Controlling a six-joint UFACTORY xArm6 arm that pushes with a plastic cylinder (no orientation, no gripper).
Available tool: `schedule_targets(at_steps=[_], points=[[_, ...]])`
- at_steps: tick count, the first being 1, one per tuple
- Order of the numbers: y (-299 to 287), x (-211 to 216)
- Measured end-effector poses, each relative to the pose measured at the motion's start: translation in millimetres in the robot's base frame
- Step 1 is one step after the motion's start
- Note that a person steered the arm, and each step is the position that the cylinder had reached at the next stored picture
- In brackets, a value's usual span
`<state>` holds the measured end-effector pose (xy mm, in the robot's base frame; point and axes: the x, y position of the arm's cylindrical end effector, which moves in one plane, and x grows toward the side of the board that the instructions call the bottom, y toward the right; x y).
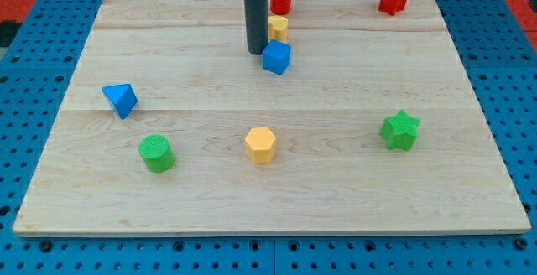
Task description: Move the blue cube towards green star
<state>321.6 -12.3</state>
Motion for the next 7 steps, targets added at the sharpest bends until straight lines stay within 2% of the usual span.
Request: schedule_targets(at_steps=[3,4,7], points=[[92,45],[109,24],[115,83]])
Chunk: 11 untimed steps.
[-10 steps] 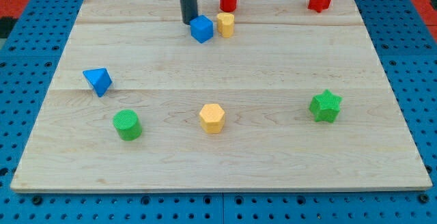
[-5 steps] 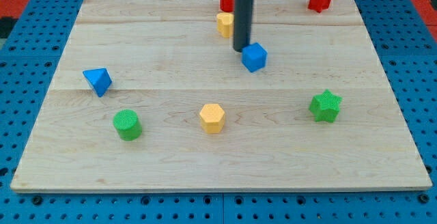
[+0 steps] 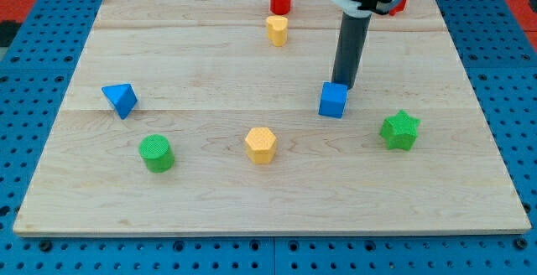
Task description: Move the blue cube towards green star
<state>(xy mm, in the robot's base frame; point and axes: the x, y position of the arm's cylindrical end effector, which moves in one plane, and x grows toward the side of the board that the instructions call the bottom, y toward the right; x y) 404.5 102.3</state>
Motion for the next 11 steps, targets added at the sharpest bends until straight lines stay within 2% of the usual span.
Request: schedule_targets(at_steps=[1,3,6,8,9,11], points=[[-7,24],[-43,-7],[-27,85],[-37,148],[10,147],[6,145]])
